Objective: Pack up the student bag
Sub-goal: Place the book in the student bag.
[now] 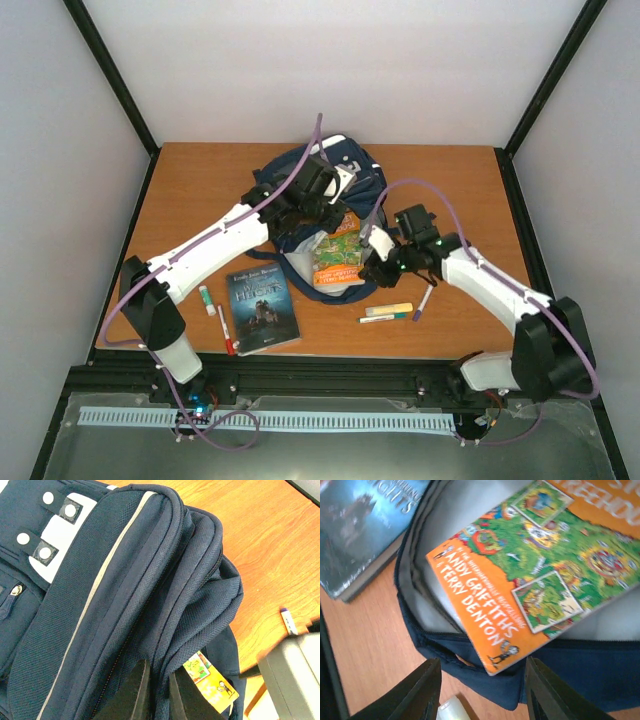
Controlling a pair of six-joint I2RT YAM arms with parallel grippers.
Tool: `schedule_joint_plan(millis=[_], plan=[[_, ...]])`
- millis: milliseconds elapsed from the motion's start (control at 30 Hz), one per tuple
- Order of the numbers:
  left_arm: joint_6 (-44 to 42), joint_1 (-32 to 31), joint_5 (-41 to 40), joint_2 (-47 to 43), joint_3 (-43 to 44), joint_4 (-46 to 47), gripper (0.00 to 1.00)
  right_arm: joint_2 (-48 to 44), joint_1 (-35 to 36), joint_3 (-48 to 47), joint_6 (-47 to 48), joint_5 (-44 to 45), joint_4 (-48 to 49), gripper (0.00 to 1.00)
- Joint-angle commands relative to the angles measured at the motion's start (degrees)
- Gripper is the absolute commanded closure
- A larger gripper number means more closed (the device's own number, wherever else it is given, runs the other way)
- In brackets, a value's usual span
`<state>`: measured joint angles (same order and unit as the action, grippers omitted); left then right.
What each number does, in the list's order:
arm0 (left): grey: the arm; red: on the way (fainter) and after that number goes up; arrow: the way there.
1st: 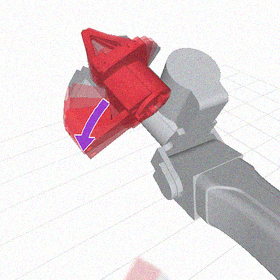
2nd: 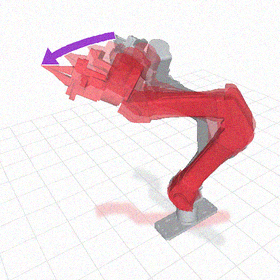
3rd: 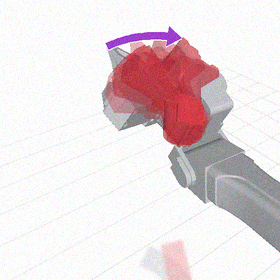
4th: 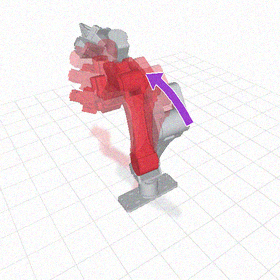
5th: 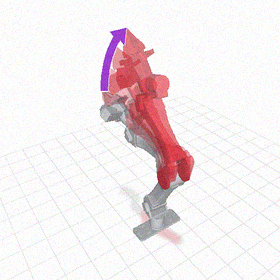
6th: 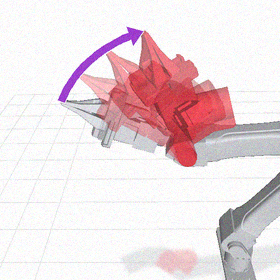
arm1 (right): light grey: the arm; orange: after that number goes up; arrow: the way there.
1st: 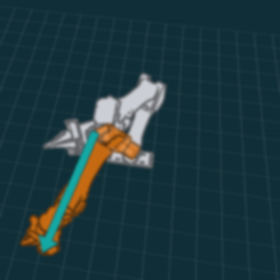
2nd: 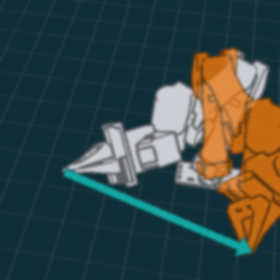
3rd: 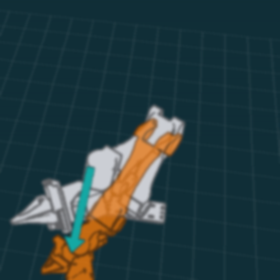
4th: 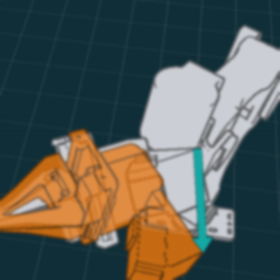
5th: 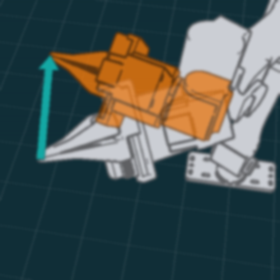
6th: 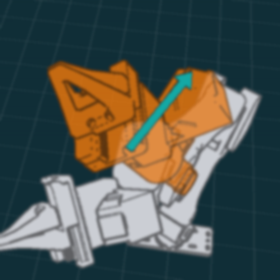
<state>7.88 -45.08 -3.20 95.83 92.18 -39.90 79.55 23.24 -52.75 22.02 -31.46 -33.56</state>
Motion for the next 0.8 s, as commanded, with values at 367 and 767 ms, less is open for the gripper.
schedule_joint_plan(millis=[367,767], plan=[[1.0,1.57,2.94,-3.52,0.89,4.48,0.99,-2.18,18.78,9.95,22.78,36.56,18.63,0.48],[1.0,1.57,3.42,-3.72,0.96,4.34,0.99,4.1,24.63,10.98,28.99,42.7,26.71,0.48]])
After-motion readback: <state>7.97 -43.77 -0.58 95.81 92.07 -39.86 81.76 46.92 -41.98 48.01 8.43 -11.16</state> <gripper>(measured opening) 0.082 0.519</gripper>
